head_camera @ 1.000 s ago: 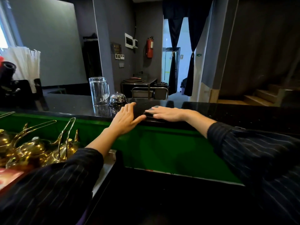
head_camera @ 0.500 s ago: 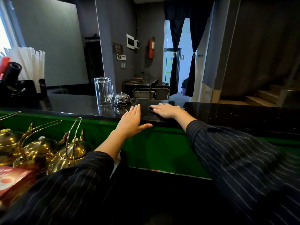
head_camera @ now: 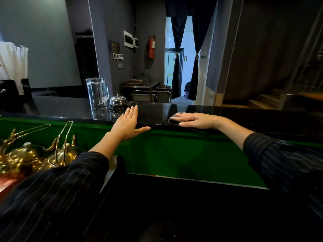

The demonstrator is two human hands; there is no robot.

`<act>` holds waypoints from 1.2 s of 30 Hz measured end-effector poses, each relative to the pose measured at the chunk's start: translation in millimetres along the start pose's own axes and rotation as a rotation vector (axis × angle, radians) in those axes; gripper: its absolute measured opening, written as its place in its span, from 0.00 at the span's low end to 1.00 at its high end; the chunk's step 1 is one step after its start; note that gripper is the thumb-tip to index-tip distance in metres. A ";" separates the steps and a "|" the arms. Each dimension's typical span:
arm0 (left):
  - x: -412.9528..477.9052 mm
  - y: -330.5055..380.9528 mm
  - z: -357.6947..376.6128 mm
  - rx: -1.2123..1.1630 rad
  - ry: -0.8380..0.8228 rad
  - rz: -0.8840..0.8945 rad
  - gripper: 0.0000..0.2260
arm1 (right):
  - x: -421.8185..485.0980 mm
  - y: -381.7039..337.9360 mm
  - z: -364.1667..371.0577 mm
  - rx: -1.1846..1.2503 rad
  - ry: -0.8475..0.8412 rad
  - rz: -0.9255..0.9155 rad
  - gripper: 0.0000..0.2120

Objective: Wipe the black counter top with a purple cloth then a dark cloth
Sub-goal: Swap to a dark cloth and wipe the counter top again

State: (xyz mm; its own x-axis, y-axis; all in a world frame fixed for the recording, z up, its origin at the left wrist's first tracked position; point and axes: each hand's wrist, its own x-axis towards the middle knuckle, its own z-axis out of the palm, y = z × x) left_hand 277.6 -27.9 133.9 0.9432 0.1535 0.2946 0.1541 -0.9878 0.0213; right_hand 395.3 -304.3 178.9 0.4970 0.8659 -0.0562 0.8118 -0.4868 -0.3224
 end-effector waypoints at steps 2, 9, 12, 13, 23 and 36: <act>0.4 -0.2 1.0 -0.003 0.012 0.001 0.46 | -8.4 7.8 -4.6 0.075 -0.019 0.003 0.22; 0.8 1.6 4.8 -0.029 0.068 0.022 0.36 | 40.0 -20.9 2.4 -0.015 0.026 0.037 0.22; 0.9 3.7 4.6 -0.023 0.111 0.006 0.33 | 85.5 -57.2 19.9 -0.231 0.058 0.124 0.23; 1.2 4.5 4.0 -0.026 0.117 -0.010 0.34 | 96.7 -68.8 23.9 -0.257 0.069 0.148 0.23; -6.5 10.2 -6.8 -0.088 0.048 -0.046 0.35 | 56.2 -16.4 3.7 -0.221 0.092 0.334 0.23; 59.8 123.9 -19.3 -0.148 0.018 0.023 0.23 | 5.6 48.1 -10.7 -0.227 0.271 0.990 0.24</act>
State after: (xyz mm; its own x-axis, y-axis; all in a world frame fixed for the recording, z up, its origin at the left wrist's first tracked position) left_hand 347.4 -141.6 172.7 0.9405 0.1318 0.3132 0.0865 -0.9842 0.1545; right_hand 440.4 -324.1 173.2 0.9993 0.0287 0.0250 0.0302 -0.9976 -0.0617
